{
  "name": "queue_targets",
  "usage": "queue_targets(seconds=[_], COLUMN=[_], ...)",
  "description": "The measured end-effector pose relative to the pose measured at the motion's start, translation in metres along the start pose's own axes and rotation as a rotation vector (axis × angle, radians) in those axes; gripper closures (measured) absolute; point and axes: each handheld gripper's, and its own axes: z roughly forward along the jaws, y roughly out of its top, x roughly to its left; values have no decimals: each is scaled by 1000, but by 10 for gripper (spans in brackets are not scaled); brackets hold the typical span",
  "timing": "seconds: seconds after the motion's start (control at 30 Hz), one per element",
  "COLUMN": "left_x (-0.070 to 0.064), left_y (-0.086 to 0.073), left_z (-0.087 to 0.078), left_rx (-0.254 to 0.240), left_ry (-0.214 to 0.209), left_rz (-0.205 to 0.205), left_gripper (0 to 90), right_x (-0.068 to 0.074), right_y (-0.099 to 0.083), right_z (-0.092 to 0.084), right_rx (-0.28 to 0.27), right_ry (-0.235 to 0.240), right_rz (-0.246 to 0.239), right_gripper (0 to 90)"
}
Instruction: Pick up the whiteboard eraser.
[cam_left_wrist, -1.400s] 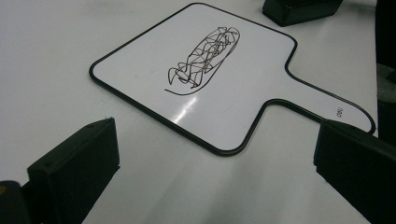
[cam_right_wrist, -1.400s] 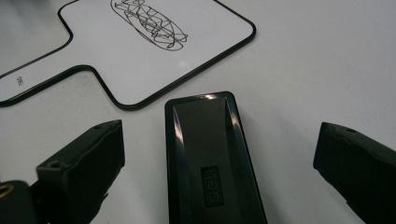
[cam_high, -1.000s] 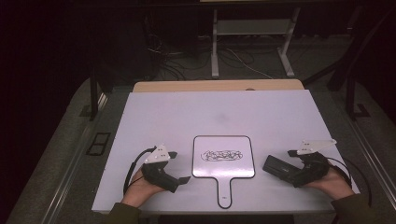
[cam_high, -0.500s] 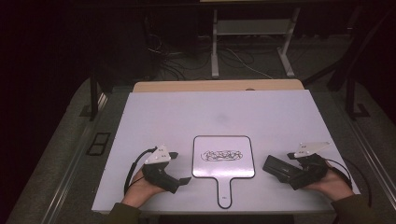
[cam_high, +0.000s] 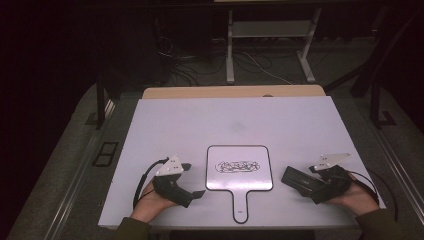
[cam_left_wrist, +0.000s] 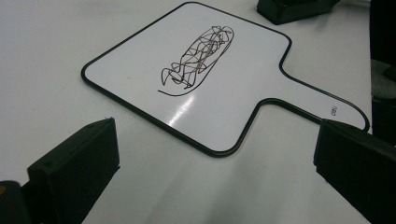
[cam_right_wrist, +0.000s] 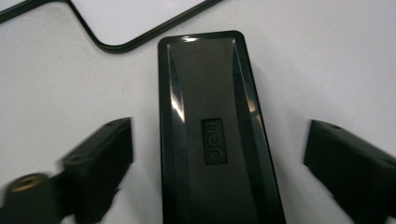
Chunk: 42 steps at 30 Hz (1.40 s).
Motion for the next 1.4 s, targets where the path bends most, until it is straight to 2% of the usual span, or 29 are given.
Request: queue_targets(seconds=[0.27,0.3,0.53,1.4], left_x=[0,0,0,0], left_y=[0,0,0,0], left_z=[0,0,0,1], left_rx=[-2,-2,2,9], left_ry=[2,2,2,-8], left_rz=[-2,-2,1,7], left_gripper=[0,0,0,0], right_x=[0,1,0,0], right_y=[0,0,0,0], right_z=[0,1,2,2], right_rx=[4,9,20,41], right_ry=[10,14,25,24], right_rz=[-1,-7,-7,-36], right_gripper=[144,175,217,363])
